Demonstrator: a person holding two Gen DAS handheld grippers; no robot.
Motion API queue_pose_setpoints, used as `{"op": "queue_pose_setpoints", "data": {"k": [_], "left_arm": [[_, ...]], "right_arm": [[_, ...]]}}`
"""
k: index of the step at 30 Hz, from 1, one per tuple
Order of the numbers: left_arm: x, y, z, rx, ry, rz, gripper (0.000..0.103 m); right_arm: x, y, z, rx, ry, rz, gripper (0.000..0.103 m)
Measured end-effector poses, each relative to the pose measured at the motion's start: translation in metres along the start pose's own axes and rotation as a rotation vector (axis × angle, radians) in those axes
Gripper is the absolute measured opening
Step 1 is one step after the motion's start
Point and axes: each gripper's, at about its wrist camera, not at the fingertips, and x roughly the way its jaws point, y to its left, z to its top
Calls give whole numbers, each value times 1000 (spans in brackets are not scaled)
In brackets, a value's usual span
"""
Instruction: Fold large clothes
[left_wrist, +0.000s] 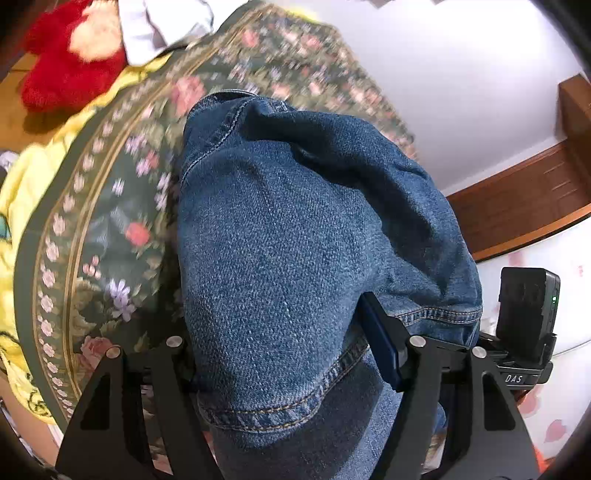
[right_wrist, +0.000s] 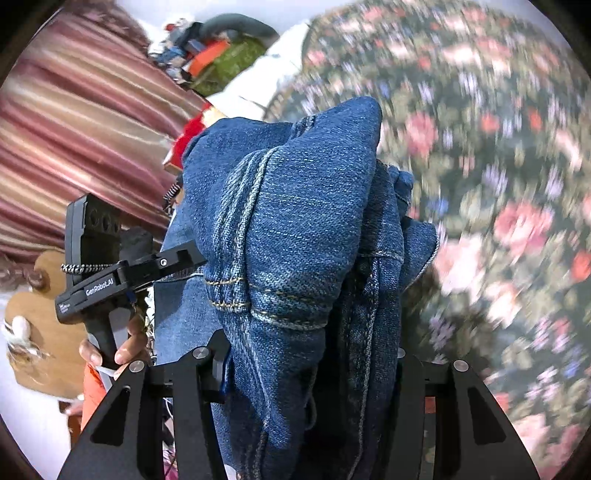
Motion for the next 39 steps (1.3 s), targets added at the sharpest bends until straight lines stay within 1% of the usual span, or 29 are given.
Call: {"op": "queue_pose_setpoints", "data": {"k": [3,4,6,9,11,13,14,15,17,18,21,23,25,26,27,29,31,34,36,38,39], "left_arm": [[24,10,-8,13,43,57,69],[30,14,-10,12,50,62,70],[41,24,-14,-8,56,54,71],[39,32,-19,-18,32,28,73],[35,36,-23,-2,18,47,74],[24,33,-30,42,-9,104,74],[18,29,-34,72,-25,145,74],[11,26,-38,109,-43,193,73],[1,22,-44,154,-60,258,73],[-7,19,-47,180,-74,304,73],[-23,15,-48,225,-123,357,73],[-36,11,-46,247,-166,387,73],[-40,2,-35,281,-217,422,73],[-42,-3,-29,305,-238,438,73],[-43,-8,-24,318,-244,446,73],[-34,-16,-12,343,-240,461,73],[-18,-21,3,362,-222,473,73],[4,-23,24,356,-202,488,73],[22,-23,38,340,-184,479,73],[42,-22,49,333,-161,490,73],[50,-21,53,332,-153,496,73]], "right_arm": [[22,-15,-8,31,23,-8,49],[27,-19,-9,28,24,-13,49],[31,-21,-11,11,29,-21,50],[32,-18,-8,-34,62,-23,52],[29,-12,-7,-81,91,-45,57],[21,-4,-8,-139,103,-81,61],[16,-1,-9,-173,100,-103,64],[9,4,-11,-210,90,-128,67],[-6,11,-17,-274,62,-182,69],[-12,13,-19,-296,53,-199,70],[-33,22,-20,-355,4,-244,70],[-50,29,-18,-376,-60,-258,70],[-57,33,-10,-374,-102,-252,71],[-58,36,-4,-370,-126,-256,75],[-57,41,2,-368,-139,-263,77],[-49,49,15,-373,-159,-262,78],[-34,56,28,-381,-154,-256,78],[-9,57,43,-385,-122,-262,78],[10,48,50,-389,-98,-293,78],[27,31,54,-384,-67,-337,78],[31,23,53,-379,-56,-332,78]]}}
